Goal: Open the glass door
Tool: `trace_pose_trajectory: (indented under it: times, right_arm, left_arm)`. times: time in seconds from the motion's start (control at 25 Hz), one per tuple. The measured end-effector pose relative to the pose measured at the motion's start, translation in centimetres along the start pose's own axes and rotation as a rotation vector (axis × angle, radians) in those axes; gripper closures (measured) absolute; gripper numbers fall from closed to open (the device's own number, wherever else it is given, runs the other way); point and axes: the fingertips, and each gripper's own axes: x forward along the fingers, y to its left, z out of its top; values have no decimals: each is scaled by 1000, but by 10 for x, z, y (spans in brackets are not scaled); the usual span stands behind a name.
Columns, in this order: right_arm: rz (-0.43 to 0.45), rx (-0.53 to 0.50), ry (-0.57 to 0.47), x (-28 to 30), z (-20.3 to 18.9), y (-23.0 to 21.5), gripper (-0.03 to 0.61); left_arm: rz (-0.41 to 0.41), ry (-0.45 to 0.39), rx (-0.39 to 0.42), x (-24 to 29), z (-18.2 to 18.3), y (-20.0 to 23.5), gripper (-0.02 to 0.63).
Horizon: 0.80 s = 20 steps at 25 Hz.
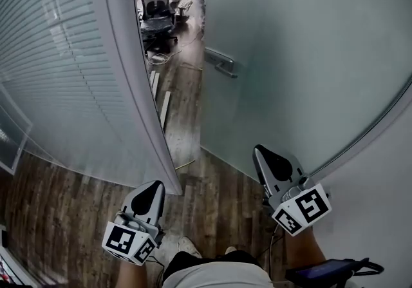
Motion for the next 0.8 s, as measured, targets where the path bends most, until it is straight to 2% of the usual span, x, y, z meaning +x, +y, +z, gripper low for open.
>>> trace_pose_trajectory:
  times: [0.16, 0.48, 0.8]
  right_arm:
    - [25, 17, -9, -35, -1, -8, 577]
    - [69, 54, -15, -100, 16, -31, 577]
    - [83, 59, -15, -121, 36, -30, 577]
  left_arm:
    - [5, -5, 17, -2, 1, -44, 611]
    - [69, 6, 32, -18, 11, -121, 612]
    - [84, -7, 61, -31, 40, -149, 611]
